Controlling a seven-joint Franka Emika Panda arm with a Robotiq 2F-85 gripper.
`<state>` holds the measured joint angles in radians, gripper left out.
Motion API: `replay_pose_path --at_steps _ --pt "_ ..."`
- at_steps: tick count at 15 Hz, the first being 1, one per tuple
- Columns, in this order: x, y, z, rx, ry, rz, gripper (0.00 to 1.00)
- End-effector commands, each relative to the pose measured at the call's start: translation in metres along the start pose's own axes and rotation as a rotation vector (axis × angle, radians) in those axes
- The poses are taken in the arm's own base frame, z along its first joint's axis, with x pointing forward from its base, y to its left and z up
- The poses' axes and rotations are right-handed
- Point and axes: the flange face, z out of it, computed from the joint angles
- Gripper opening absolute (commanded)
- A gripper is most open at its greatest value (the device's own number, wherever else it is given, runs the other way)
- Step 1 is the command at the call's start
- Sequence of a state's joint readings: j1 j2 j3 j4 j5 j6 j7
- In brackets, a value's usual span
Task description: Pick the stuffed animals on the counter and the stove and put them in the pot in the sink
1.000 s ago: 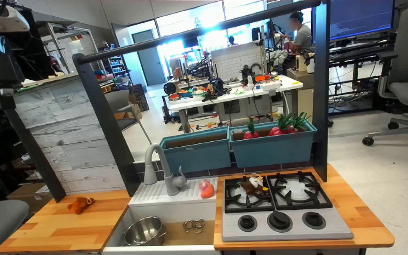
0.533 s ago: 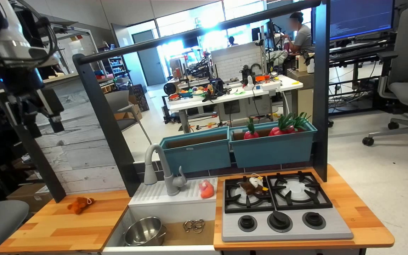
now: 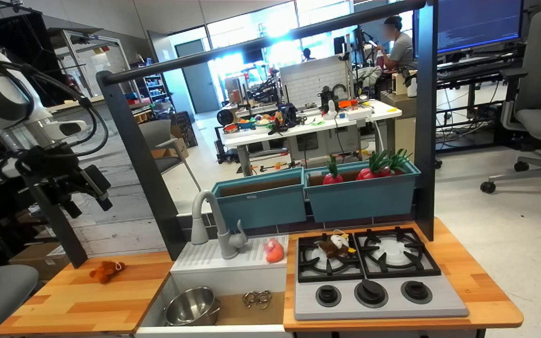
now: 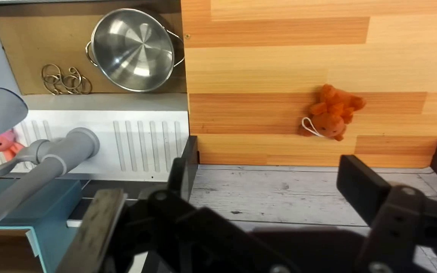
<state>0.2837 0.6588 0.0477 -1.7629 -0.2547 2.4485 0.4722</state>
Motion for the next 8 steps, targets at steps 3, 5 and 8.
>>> replay_pose_path --at_steps 3,5,8 --pt "0.002 0.002 -0.003 0.000 0.004 0.004 1.00" --pt "0.004 -0.006 0.004 0.014 0.013 -0.005 1.00" --pt "0.002 -0.032 0.043 0.011 0.013 -0.048 1.00"
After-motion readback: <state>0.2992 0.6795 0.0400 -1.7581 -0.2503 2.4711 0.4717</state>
